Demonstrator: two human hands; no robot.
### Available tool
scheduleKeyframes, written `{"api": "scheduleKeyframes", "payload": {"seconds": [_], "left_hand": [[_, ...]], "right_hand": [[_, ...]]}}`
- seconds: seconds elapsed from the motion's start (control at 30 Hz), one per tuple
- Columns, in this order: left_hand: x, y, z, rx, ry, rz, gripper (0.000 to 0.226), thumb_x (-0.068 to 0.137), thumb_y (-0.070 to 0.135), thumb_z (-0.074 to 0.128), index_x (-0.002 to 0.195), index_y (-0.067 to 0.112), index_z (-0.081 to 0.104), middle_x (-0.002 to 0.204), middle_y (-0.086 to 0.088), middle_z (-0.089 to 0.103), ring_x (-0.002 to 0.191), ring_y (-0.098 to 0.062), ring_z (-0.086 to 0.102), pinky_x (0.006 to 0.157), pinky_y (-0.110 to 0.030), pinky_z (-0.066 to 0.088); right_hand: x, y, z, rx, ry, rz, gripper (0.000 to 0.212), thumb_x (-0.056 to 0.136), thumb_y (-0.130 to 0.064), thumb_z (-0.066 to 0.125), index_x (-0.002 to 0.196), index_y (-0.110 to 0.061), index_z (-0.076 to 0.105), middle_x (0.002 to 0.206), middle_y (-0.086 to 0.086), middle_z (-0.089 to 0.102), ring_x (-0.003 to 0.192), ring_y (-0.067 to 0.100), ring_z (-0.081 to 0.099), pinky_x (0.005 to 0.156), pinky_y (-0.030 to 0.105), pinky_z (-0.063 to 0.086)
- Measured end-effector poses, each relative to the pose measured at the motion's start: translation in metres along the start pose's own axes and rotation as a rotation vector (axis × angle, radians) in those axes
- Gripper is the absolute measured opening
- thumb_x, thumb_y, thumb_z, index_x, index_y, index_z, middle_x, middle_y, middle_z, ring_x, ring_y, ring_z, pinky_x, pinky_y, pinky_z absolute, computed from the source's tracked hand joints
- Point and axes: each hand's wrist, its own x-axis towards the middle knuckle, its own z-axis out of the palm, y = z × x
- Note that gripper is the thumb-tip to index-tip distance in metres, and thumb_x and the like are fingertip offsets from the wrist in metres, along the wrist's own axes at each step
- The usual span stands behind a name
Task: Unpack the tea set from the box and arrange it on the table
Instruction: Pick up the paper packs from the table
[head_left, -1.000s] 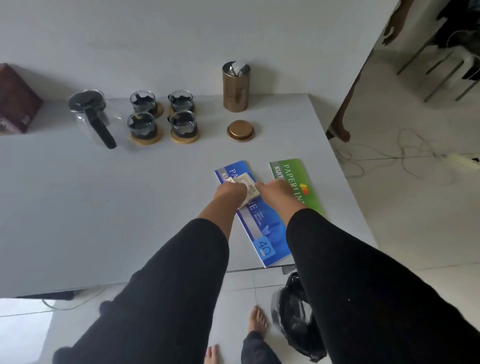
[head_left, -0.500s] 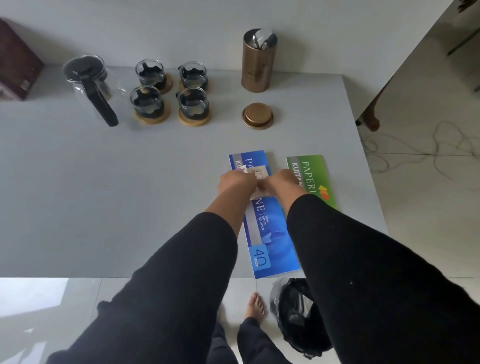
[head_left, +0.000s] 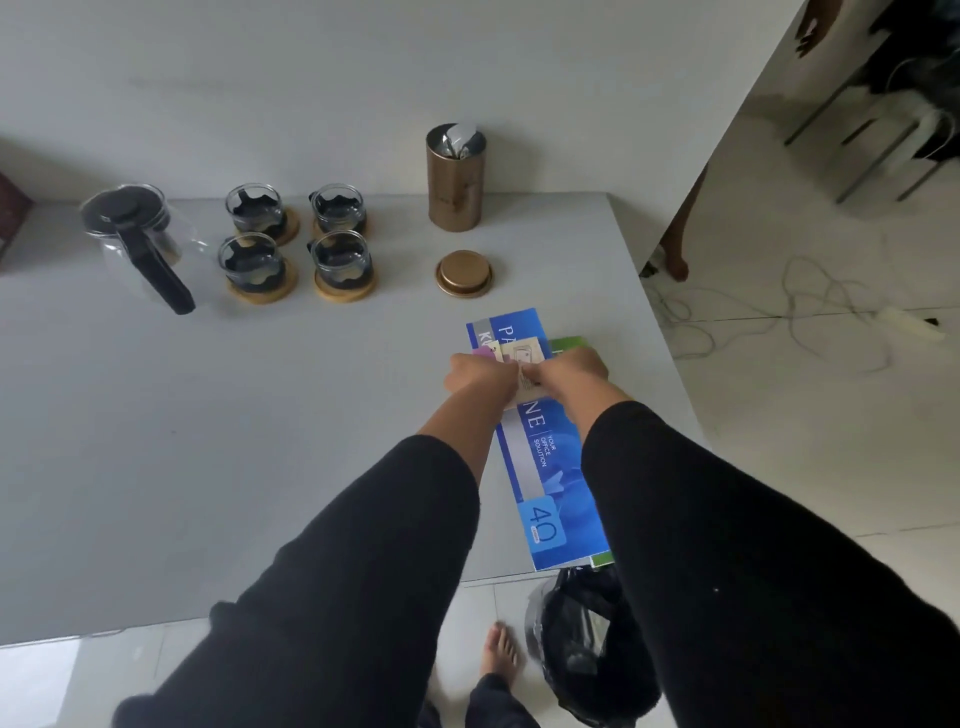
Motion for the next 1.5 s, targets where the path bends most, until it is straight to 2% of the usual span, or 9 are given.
{"api": "scheduleKeyframes", "payload": {"seconds": [0.17, 0.37, 0.47, 0.57, 0.73, 0.93, 1.03, 1.3, 1.5], "left_hand": [[-0.012, 0.005, 0.043, 0.171, -0.027, 0.103, 0.049, 0.092, 0.044, 0.053, 0.129, 0.014, 0.040, 0.121, -0.009, 0.053, 0.107, -0.023, 0.059, 0.080, -0.027, 0.053], [-0.013, -0.005, 0.078, 0.324, -0.005, 0.107, 0.045, 0.094, 0.039, 0.052, 0.130, 0.015, 0.041, 0.119, -0.008, 0.055, 0.110, -0.022, 0.057, 0.073, -0.025, 0.046], [-0.010, -0.007, 0.085, 0.323, 0.046, 0.095, 0.041, 0.095, 0.035, 0.052, 0.127, 0.010, 0.044, 0.121, -0.009, 0.056, 0.113, -0.022, 0.056, 0.088, -0.026, 0.048], [-0.010, -0.006, 0.087, 0.289, 0.053, 0.078, 0.039, 0.095, 0.031, 0.053, 0.126, 0.009, 0.046, 0.120, -0.009, 0.057, 0.111, -0.021, 0.058, 0.081, -0.023, 0.048], [-0.013, -0.001, 0.089, 0.251, 0.061, 0.067, 0.029, 0.094, 0.022, 0.056, 0.120, 0.011, 0.051, 0.116, -0.008, 0.060, 0.105, -0.022, 0.061, 0.077, -0.023, 0.048], [-0.014, 0.001, 0.085, 0.128, 0.045, -0.006, 0.025, 0.090, 0.024, 0.063, 0.107, 0.011, 0.050, 0.114, -0.009, 0.062, 0.102, -0.022, 0.064, 0.074, -0.024, 0.048], [-0.014, 0.006, 0.081, 0.116, 0.034, -0.023, 0.038, 0.090, 0.031, 0.063, 0.118, 0.009, 0.048, 0.116, -0.010, 0.061, 0.103, -0.023, 0.064, 0.079, -0.026, 0.051], [-0.014, 0.060, 0.067, 0.040, 0.020, 0.057, 0.032, 0.091, 0.029, 0.063, 0.108, 0.010, 0.045, 0.113, -0.010, 0.060, 0.102, -0.024, 0.064, 0.075, -0.026, 0.049], [0.008, 0.110, 0.053, -0.014, 0.046, 0.099, 0.028, 0.091, 0.028, 0.062, 0.106, 0.011, 0.047, 0.114, -0.010, 0.061, 0.103, -0.023, 0.064, 0.072, -0.025, 0.047]], "right_hand": [[0.012, 0.025, -0.031, 0.113, 0.090, 0.057, 0.064, 0.077, -0.031, 0.077, 0.125, -0.003, 0.046, 0.124, 0.013, 0.057, 0.109, 0.028, 0.060, 0.069, 0.027, 0.044], [0.030, 0.056, -0.031, 0.111, 0.088, 0.071, 0.048, 0.083, -0.025, 0.071, 0.121, -0.005, 0.049, 0.122, 0.012, 0.059, 0.107, 0.027, 0.062, 0.061, 0.022, 0.044], [0.035, 0.062, -0.027, 0.076, 0.080, 0.045, 0.040, 0.086, -0.026, 0.069, 0.116, -0.002, 0.055, 0.118, 0.012, 0.061, 0.106, 0.027, 0.063, 0.065, 0.023, 0.044], [0.039, 0.064, -0.022, -0.008, 0.083, 0.019, 0.038, 0.087, -0.030, 0.066, 0.113, -0.003, 0.058, 0.115, 0.011, 0.062, 0.105, 0.026, 0.062, 0.065, 0.022, 0.045], [0.046, 0.061, -0.020, -0.139, 0.096, 0.000, 0.038, 0.085, -0.032, 0.067, 0.113, -0.007, 0.059, 0.118, 0.011, 0.061, 0.110, 0.028, 0.059, 0.087, 0.031, 0.048], [0.050, 0.060, -0.030, -0.079, -0.001, 0.022, 0.036, 0.085, -0.026, 0.069, 0.113, -0.005, 0.058, 0.115, 0.011, 0.064, 0.105, 0.027, 0.062, 0.077, 0.027, 0.048], [0.049, 0.058, -0.038, -0.061, -0.040, 0.041, 0.038, 0.085, -0.026, 0.070, 0.114, -0.005, 0.058, 0.115, 0.010, 0.063, 0.106, 0.025, 0.062, 0.075, 0.026, 0.045], [0.060, 0.013, -0.072, 0.071, -0.010, 0.011, 0.028, 0.084, -0.028, 0.071, 0.097, -0.011, 0.053, 0.106, 0.007, 0.063, 0.101, 0.024, 0.063, 0.074, 0.027, 0.047], [0.087, -0.038, -0.086, 0.071, 0.026, -0.063, 0.035, 0.085, -0.027, 0.070, 0.109, -0.007, 0.054, 0.111, 0.009, 0.061, 0.099, 0.022, 0.059, 0.072, 0.025, 0.043]]}}
